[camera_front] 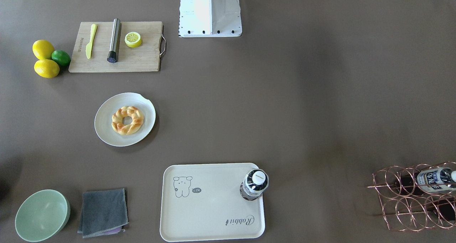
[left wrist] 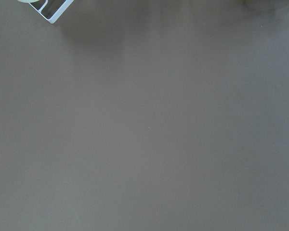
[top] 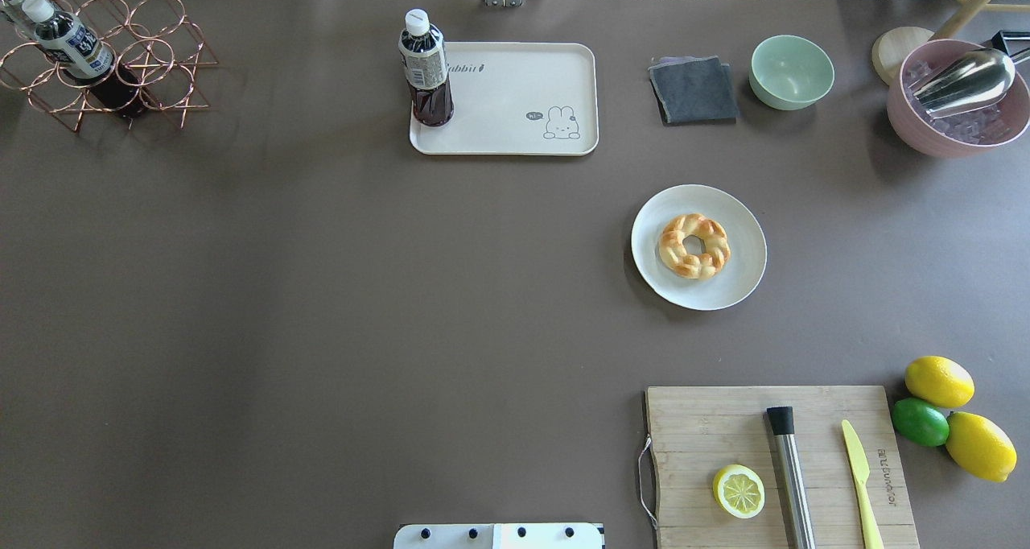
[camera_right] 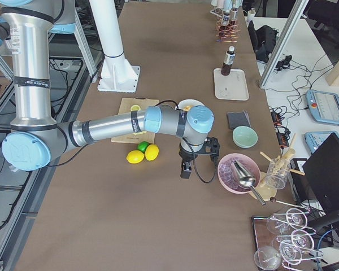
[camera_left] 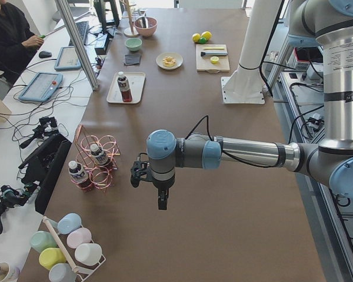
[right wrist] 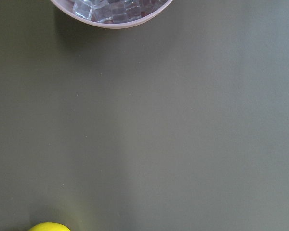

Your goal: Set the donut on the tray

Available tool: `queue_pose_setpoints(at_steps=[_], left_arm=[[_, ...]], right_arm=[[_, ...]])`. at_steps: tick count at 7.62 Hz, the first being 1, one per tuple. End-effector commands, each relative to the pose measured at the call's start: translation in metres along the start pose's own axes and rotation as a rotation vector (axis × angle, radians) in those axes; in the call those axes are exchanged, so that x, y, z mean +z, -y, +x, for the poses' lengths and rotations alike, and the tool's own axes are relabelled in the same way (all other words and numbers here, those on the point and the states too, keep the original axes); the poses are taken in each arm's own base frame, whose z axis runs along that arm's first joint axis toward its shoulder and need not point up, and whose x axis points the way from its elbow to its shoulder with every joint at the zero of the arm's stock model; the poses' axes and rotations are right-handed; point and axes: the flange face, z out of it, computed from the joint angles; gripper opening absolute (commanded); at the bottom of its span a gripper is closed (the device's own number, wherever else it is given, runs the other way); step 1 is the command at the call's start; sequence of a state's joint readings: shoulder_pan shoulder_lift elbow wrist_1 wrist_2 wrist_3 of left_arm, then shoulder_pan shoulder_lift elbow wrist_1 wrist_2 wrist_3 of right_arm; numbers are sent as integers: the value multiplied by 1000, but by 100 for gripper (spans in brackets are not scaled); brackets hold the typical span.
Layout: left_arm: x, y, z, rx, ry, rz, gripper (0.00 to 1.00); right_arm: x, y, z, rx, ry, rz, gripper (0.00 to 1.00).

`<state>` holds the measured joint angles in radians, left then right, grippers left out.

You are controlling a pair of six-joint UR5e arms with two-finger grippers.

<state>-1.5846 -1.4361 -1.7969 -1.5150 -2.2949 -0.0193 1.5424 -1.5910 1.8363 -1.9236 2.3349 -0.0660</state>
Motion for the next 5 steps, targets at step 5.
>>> queue_pose_setpoints(at_steps=[5], left_arm=[[6, -1, -9, -13, 37, -9, 98]], right_arm=[[1, 1, -1, -1, 6, -2, 100]])
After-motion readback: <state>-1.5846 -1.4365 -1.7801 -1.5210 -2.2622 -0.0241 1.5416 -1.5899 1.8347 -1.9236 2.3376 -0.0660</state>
